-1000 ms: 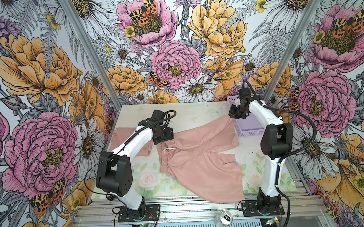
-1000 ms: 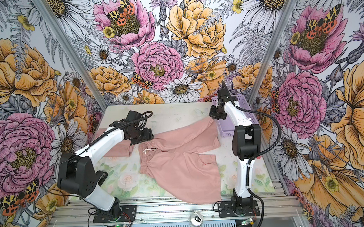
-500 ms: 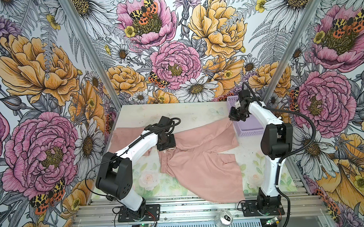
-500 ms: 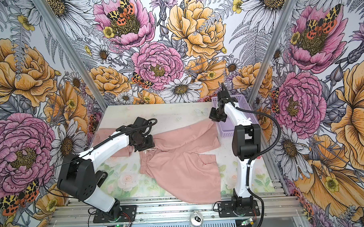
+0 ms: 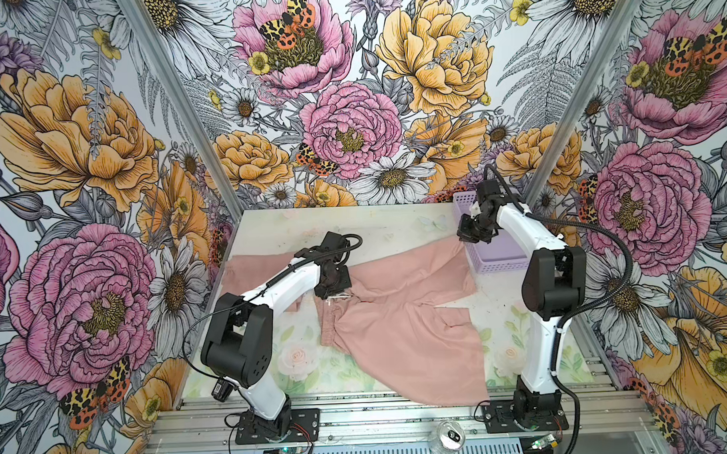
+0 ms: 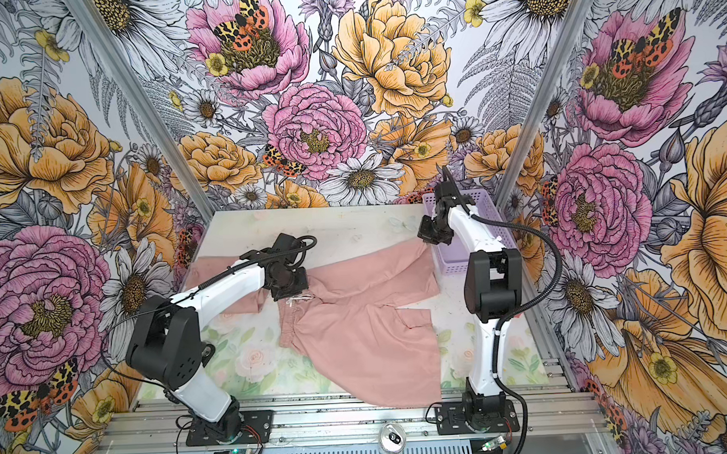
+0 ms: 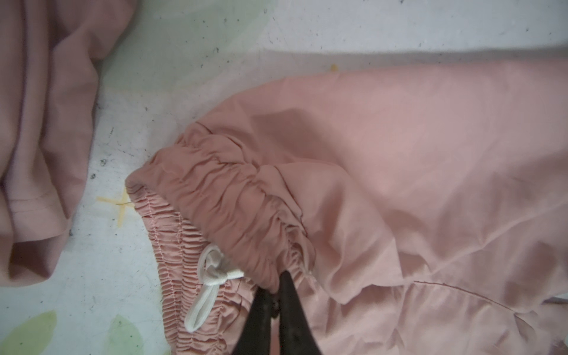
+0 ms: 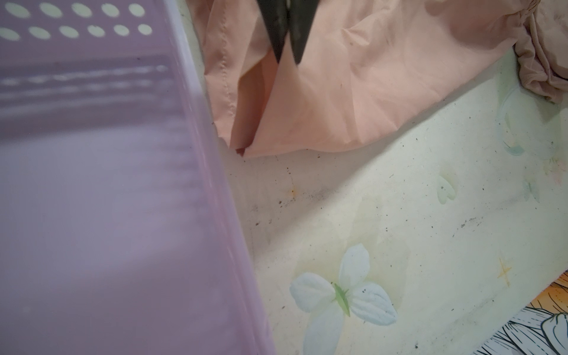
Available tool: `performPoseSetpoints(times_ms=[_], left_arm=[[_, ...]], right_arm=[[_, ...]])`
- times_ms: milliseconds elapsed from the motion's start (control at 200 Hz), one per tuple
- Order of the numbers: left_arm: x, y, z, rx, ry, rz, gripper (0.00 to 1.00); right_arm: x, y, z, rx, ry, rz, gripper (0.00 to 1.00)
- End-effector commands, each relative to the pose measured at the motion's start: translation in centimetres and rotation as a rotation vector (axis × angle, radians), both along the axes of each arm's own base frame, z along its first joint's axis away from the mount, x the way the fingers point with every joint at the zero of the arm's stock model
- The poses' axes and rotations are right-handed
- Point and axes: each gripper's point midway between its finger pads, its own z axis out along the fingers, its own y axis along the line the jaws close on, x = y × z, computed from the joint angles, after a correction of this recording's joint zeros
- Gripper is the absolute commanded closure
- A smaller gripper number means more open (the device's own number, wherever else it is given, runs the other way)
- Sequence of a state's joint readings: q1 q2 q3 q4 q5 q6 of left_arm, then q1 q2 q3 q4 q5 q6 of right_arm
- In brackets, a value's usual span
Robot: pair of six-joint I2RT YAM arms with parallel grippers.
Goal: Fold and stack the mixed laundry pile
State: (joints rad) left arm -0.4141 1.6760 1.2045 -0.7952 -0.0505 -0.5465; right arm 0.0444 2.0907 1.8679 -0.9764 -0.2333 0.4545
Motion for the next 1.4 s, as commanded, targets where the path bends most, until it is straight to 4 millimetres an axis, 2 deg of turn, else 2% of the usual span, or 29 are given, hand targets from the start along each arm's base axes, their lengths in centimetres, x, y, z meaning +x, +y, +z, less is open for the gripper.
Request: performPoseSetpoints(times_ms=[0,205,340,490,505,696,811,876,911,996,1071,1136,1236,1396], left_arm=[[2.5,0.6,2.0,0.001,-0.086,0.029,1.00],[5.1,2.4,3.7,-0.065,-0.133,0.094,1.00],[7.9,3.9,4.5,-0.140,-0.176,0.151,1.00],[11.3,4.7,4.9,-0.188,-0.203,0.168,1.00],[11.6,4.8,3.6,-0.185,-0.175,0.172,1.00],[14.4,6.9,1.0,-0.231,-0.164,0.243,1.00],[15.7,8.4,0.1,-0.257,-0.182,0.303,1.00],[16.1,8.9,-0.2,-0.259,-0.187,0.325,1.00],[16.3,9.0,-0.2,-0.260,-0.189,0.325,0.87],[16.4,9.0,0.4,-0.253,-0.204,0.322,0.43],[16.3,9.2,1.7,-0.220,-0.241,0.316,0.25],[16.0,9.2,2.9,-0.190,-0.271,0.306,0.19],[15.2,8.5,4.2,-0.182,-0.287,0.278,0.16],[12.6,3.9,2.8,-0.221,-0.191,0.168,0.17]], right_arm=[[0.4,0.2,2.2,0.005,-0.062,-0.003,1.00],[1.3,0.4,2.7,0.030,-0.076,-0.014,1.00],[2.4,0.6,2.6,0.052,-0.082,-0.022,1.00],[4.5,1.1,2.3,0.082,-0.095,-0.035,1.00],[4.8,1.1,2.1,0.086,-0.093,-0.037,1.00],[8.7,1.4,1.3,0.120,-0.133,-0.054,1.00],[10.7,1.8,2.6,0.131,-0.197,-0.039,0.74],[11.0,2.3,4.5,0.120,-0.245,-0.014,0.66],[10.8,2.5,5.2,0.103,-0.260,-0.004,0.63],[9.5,3.4,6.2,0.076,-0.268,0.033,0.56],[7.7,4.4,5.5,0.064,-0.232,0.065,0.54],[6.0,5.5,4.0,0.049,-0.182,0.101,0.53],[4.0,7.0,1.2,0.049,-0.120,0.132,0.53],[2.4,8.3,-2.1,0.050,-0.055,0.141,0.52]])
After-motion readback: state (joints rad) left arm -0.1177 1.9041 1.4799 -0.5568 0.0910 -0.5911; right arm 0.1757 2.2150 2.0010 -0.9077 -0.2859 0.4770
